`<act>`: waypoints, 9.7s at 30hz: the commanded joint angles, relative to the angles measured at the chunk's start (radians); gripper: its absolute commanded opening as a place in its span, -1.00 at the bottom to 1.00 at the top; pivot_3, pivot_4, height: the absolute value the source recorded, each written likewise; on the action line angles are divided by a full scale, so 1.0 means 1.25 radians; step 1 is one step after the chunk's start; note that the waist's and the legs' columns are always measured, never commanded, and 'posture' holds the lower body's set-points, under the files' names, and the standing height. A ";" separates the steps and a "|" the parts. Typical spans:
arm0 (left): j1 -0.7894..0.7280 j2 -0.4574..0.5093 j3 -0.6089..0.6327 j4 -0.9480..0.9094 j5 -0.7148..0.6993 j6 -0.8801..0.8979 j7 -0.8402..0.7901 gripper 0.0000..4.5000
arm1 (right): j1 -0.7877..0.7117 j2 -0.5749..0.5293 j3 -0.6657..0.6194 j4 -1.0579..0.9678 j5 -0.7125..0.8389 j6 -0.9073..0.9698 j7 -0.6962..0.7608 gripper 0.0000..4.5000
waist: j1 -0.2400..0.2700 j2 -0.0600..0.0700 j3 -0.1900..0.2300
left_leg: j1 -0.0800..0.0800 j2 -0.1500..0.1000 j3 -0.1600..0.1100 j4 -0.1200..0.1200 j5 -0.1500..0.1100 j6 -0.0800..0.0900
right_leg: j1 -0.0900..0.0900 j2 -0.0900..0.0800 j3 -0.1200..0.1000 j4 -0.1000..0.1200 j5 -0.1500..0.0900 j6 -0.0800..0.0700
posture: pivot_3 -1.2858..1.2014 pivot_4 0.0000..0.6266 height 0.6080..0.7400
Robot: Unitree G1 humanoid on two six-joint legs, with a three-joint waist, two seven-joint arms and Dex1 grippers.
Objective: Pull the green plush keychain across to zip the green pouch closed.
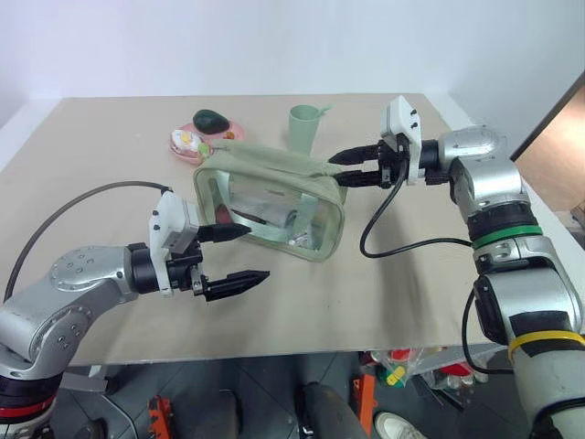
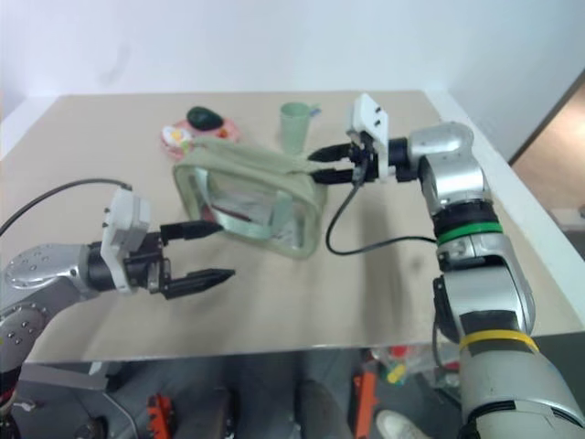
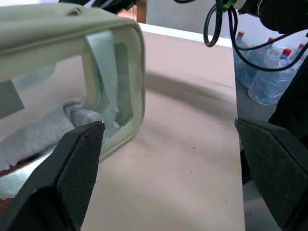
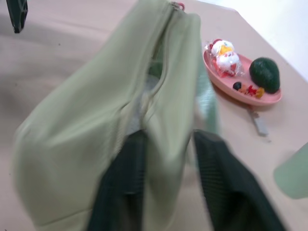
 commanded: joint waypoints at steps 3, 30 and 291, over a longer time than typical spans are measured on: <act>-0.004 -0.012 0.011 -0.007 0.028 -0.035 0.015 1.00 | 0.000 -0.013 -0.104 -0.053 0.057 0.087 -0.052 0.72 | 0.001 0.000 0.000 | -0.001 0.000 0.000 0.000 0.000 0.000 | -0.001 0.000 0.000 0.001 0.000 0.000 | 0.03 -0.52 1.00; -0.077 -0.026 -0.011 0.046 0.045 -0.031 -0.033 1.00 | 0.526 0.035 -0.139 -0.882 0.189 0.469 -0.529 0.98 | -0.001 -0.001 -0.001 | 0.001 0.001 0.002 0.002 0.005 -0.001 | 0.000 0.008 0.012 0.002 0.004 -0.004 | 0.03 -0.52 1.00; -0.229 -0.120 0.022 0.311 0.210 0.000 0.021 -1.00 | 0.166 0.029 -0.114 -0.622 0.156 0.290 -0.312 0.98 | -0.024 -0.003 -0.001 | 0.002 0.003 0.007 0.001 0.008 -0.005 | -0.003 0.012 0.020 0.002 0.012 0.003 | 0.03 -0.52 1.00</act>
